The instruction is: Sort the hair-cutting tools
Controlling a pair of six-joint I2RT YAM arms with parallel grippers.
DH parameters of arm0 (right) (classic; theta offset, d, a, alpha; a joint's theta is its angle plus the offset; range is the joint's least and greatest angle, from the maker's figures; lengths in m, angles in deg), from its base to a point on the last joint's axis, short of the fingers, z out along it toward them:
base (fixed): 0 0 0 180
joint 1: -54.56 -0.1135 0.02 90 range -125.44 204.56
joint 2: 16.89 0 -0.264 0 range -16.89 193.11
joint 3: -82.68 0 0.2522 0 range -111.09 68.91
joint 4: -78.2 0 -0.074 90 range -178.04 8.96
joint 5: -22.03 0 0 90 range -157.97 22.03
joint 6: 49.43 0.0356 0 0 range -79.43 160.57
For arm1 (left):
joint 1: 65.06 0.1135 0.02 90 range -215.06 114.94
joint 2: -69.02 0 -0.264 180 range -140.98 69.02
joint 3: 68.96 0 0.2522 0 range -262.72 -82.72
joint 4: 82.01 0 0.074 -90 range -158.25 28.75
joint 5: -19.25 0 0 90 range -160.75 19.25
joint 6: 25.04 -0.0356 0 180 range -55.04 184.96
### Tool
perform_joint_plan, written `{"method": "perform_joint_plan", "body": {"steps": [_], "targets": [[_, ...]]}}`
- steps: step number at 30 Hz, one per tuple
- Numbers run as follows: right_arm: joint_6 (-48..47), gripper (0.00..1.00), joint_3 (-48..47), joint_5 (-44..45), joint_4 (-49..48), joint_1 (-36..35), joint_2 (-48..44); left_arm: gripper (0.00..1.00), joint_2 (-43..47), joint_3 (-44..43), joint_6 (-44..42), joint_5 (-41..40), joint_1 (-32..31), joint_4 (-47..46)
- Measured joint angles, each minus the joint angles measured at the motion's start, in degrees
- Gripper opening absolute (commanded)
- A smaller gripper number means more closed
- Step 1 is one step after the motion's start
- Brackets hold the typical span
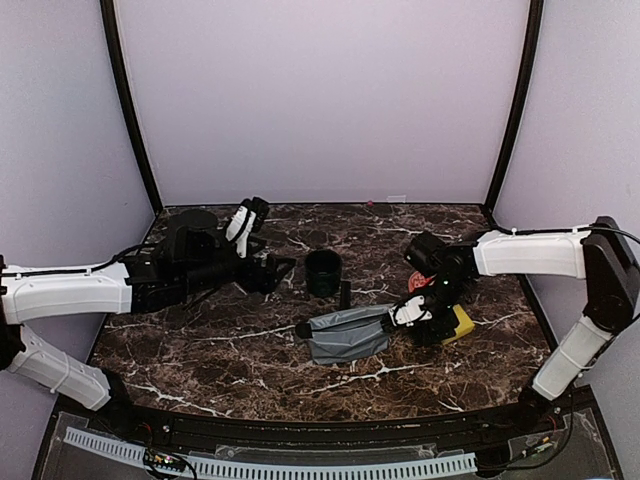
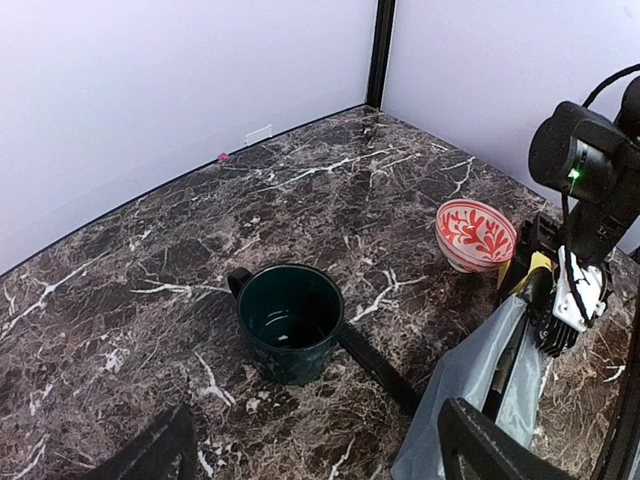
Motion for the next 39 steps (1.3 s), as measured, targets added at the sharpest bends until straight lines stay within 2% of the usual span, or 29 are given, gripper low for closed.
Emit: {"method": "perform_joint_plan", "body": {"steps": [7,16,21,26,33,39], "targets": [[-0.61,0.71,2.03,-0.13,-2.6,0.0,4.07,0.84,1.01,1.22,2.08,0.0,0.0,-0.33],[0.37,0.52,2.08,-0.59,-1.73,0.0,5.42,0.84,1.42,1.38,4.09,0.74,0.0,-0.87],[2.84,0.47,2.49,-1.64,-1.29,0.0,4.68,0.83,1.46,1.53,4.7,1.42,0.0,-1.27],[6.6,0.45,2.93,-5.92,2.29,0.0,0.61,0.72,1.29,1.53,4.57,2.95,0.0,-2.43],[12.04,0.44,1.77,-15.56,8.07,0.0,-5.95,0.66,-0.24,1.53,-2.32,10.88,-1.11,-3.26],[16.13,0.44,-4.79,-27.65,12.72,-0.02,-6.95,0.6,-0.22,1.09,-15.34,16.98,-8.04,-2.95]]}}
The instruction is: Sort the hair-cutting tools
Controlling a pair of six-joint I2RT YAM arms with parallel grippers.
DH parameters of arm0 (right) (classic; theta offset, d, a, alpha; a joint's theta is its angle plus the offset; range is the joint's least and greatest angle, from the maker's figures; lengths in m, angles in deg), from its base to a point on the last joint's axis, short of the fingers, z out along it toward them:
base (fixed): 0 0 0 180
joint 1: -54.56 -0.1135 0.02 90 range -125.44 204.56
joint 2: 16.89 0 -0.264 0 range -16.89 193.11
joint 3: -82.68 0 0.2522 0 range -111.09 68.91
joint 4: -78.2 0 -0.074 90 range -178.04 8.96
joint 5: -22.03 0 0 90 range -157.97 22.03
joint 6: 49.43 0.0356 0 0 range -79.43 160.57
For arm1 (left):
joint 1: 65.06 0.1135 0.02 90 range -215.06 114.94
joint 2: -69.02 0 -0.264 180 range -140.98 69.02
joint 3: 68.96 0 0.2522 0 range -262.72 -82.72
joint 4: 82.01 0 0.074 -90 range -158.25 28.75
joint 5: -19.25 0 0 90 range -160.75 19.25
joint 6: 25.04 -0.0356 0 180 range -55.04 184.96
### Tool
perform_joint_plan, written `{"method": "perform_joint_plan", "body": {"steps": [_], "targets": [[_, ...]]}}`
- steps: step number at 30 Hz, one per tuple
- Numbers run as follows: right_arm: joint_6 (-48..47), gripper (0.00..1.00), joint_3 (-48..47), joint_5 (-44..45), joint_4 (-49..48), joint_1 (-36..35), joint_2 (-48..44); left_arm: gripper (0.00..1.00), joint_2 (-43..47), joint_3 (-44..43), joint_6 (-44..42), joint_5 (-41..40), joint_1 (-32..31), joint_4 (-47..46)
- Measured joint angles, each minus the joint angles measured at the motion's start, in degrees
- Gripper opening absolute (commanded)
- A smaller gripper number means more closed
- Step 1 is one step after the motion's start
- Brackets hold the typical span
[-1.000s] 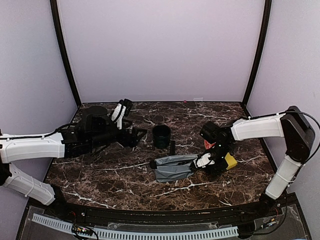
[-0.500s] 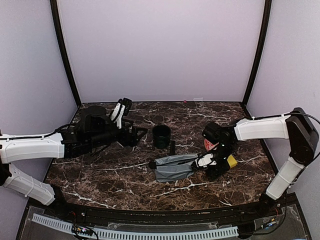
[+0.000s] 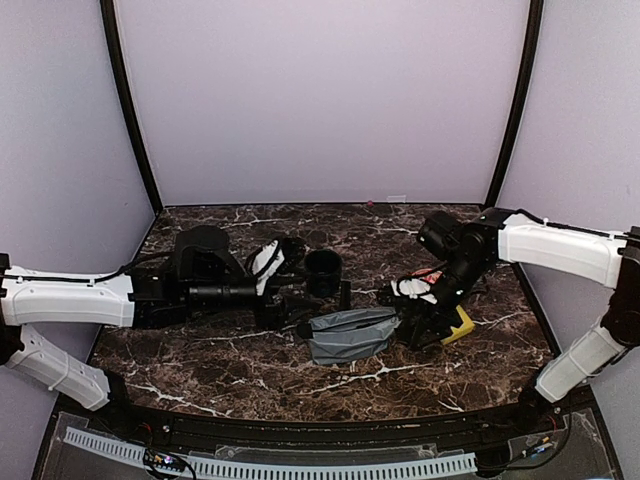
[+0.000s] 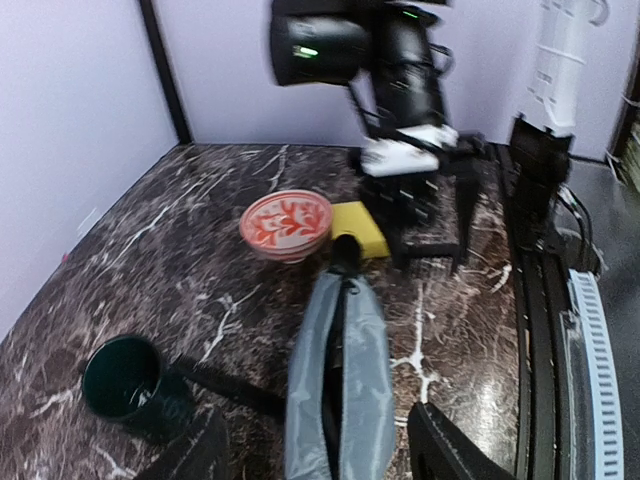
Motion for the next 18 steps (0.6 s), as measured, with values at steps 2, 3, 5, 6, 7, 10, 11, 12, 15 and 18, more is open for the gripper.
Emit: {"method": "perform_joint_plan", "body": {"steps": [2,3,5,6,7,10,11,12,15,18], "targets": [[1.09,0.44,-4.31,-4.5,1.27,0.02,0.0,0.58,-0.07,-0.28,-3.39,2.75,-2.12,0.11],[1.6,0.43,-6.91,-7.08,1.55,0.0,0.02,0.56,-0.35,-0.81,-4.94,4.17,-3.04,0.22],[2.23,0.43,-10.49,-11.17,1.84,-0.02,0.04,0.55,-1.55,-2.78,-6.62,7.1,-4.24,0.44],[2.4,0.43,-11.67,-12.92,1.99,-0.09,0.09,0.54,-2.6,-4.26,-7.65,8.26,-4.7,0.46],[2.6,0.43,-12.57,-14.78,2.23,-0.15,0.17,0.54,-3.85,-5.86,-8.46,9.31,-5.14,0.42],[3.17,0.43,-13.7,-19.65,3.3,-0.55,0.72,0.55,-6.99,-8.85,-8.98,10.73,-5.95,-1.01],[3.34,0.43,-13.94,-20.98,3.78,-0.72,0.9,0.56,-7.56,-8.9,-8.63,10.88,-6.03,-1.99],[3.48,0.43,-14.19,-21.81,4.11,-0.85,1.01,0.56,-8.02,-8.61,-8.09,10.93,-6.12,-3.41],[3.74,0.43,-15.74,-24.11,5.4,-1.14,1.11,0.56,-8.24,-5.75,-5.68,10.93,-6.14,-10.16],[3.69,0.43,-17.22,-25.57,6.4,-1.29,1.11,0.55,-8.74,-4.83,-4.26,11.26,-6.14,-13.79]]}}
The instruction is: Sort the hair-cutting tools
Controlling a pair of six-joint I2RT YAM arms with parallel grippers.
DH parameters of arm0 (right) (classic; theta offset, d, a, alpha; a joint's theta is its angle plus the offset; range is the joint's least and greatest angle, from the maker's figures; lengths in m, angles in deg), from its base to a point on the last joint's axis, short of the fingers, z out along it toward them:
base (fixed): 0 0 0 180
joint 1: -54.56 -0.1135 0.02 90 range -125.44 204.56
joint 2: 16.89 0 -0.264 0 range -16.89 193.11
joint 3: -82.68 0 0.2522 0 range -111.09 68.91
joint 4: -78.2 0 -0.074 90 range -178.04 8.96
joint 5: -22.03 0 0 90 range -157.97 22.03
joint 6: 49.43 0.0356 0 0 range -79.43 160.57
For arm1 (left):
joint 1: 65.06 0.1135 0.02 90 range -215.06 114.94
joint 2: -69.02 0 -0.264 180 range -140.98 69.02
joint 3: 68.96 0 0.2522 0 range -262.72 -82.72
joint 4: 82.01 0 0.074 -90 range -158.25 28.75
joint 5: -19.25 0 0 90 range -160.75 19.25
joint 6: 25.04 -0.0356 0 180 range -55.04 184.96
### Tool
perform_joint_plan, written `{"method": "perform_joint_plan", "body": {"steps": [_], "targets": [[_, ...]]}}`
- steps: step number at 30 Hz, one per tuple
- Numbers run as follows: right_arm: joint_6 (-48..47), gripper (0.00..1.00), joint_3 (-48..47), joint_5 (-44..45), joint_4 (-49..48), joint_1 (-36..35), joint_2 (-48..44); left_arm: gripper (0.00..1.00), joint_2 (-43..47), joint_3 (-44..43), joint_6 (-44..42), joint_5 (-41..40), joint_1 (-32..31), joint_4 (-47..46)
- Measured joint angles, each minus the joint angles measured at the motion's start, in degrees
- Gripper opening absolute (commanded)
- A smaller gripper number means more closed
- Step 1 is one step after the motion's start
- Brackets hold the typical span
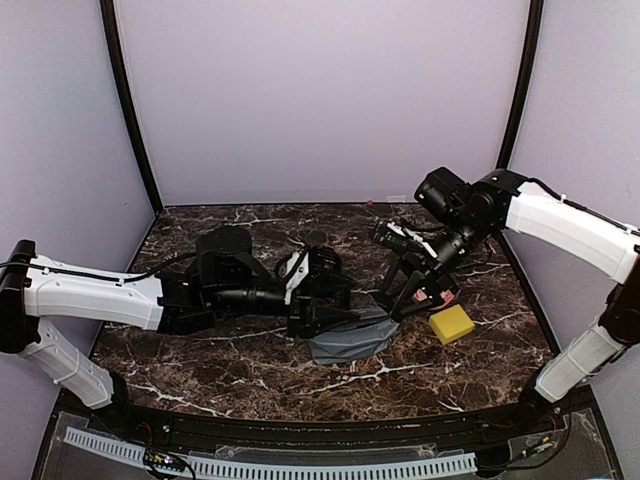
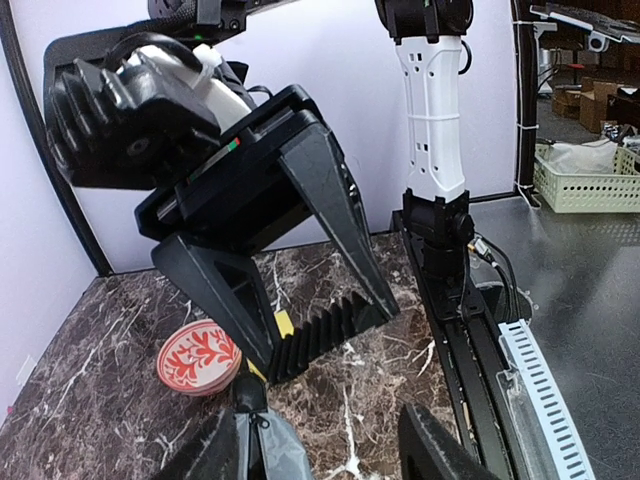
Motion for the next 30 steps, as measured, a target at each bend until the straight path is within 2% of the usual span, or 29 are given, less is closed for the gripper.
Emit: {"method": "perform_joint_plan", "body": {"steps": [4,9,14,19,30], "targets": [[-0.09,0.43,-0.24,-1.07,1.55,-0.48,0.0,0.54,-1.55,-2.8,-0.96,0.83,-0.98,0.15],[-0.26,0.43,-0.24,-1.14,2.58,-1.25,0.0,0.47,-4.63,-10.73,-5.81,1.7,-2.86,6.38],[-0.22,0.43,-0.22,-1.11,2.82,-1.4,0.0,0.4,-6.32,-14.36,-9.66,1.64,-3.78,12.17],[-0.02,0.43,-0.22,-1.09,2.82,-1.4,-0.02,0.44,-8.48,-17.0,-13.86,1.18,-4.66,17.79],[0.0,0.43,-0.02,-0.59,3.3,-1.64,-0.02,0.26,-8.7,-18.47,-19.45,-2.86,-5.53,21.73]]}}
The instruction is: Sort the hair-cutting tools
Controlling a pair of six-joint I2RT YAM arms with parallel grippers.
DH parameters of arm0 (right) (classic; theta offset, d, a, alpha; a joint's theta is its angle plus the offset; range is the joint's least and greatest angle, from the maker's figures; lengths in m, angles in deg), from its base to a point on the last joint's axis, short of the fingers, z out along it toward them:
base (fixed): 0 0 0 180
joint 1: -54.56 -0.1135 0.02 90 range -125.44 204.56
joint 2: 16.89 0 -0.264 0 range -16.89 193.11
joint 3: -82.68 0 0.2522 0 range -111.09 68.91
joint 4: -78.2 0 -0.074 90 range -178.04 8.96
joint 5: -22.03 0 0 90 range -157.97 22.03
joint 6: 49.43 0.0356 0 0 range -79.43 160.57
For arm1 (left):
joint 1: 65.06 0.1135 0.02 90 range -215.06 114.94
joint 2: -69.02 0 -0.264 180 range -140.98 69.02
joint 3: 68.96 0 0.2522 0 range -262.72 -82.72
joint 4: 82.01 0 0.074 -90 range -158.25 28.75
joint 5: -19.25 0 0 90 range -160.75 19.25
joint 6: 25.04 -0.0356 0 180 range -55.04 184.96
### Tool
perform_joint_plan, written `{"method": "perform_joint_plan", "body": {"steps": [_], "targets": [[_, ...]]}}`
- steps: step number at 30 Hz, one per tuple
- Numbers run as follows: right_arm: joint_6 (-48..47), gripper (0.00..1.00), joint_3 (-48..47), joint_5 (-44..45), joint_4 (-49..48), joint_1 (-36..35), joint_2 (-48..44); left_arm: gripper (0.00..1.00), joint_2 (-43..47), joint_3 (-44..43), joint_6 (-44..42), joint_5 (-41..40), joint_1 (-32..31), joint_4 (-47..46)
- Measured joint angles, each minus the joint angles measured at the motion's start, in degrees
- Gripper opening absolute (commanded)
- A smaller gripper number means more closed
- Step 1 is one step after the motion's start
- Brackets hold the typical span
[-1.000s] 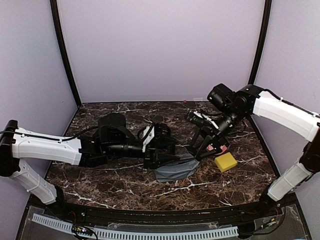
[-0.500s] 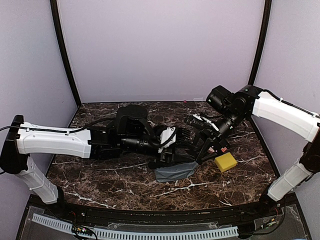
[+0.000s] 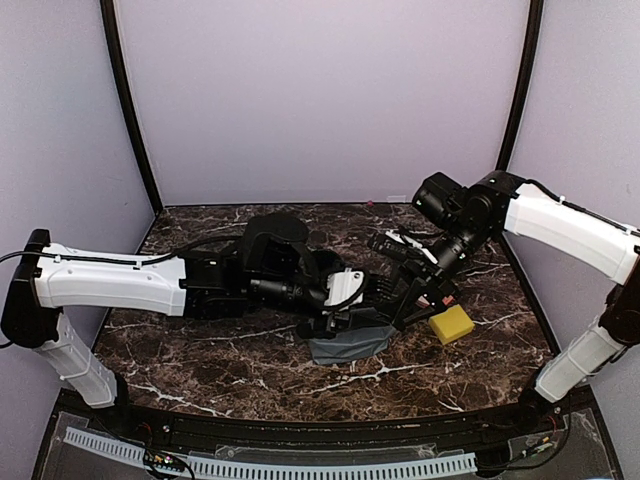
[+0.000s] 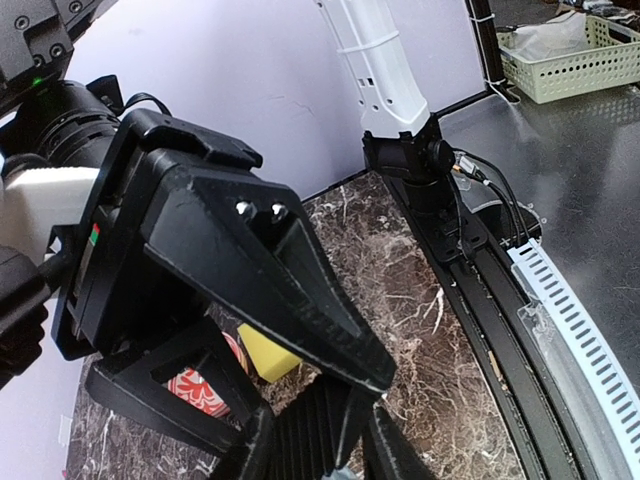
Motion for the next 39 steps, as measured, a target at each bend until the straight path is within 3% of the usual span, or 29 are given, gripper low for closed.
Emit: {"method": "perform_joint_plan", "body": {"steps": [4,7,10,16,24,33,39], "targets": [[0.07,0.46,0.0,0.0,0.09,0.0,0.02,0.17,0.0,-0.07,-1.7,-1.16,0.0,0.09],[0.44,0.59,0.0,-0.09,0.59,-0.02,0.02,0.12,0.0,-0.07,-2.78,-1.42,-0.11,0.0],[1.33,0.67,0.0,0.46,0.52,-0.07,0.02,0.1,-0.02,-0.09,-2.89,-2.16,-0.15,0.13],[3.17,0.69,2.29,3.04,-3.08,3.26,-1.22,0.07,-0.22,1.18,-0.96,-4.13,-0.13,0.15],[12.63,0.65,11.32,6.99,-14.21,15.5,-2.03,0.02,-0.22,6.51,4.31,-10.82,0.26,-1.11],[23.63,0.56,17.7,18.49,-23.04,17.0,1.05,0.0,-2.75,9.27,14.86,-21.11,0.92,-11.08],[25.44,0.4,18.45,18.53,-24.3,17.2,3.3,0.0,-6.88,9.9,19.08,-25.27,0.94,-17.66]]}}
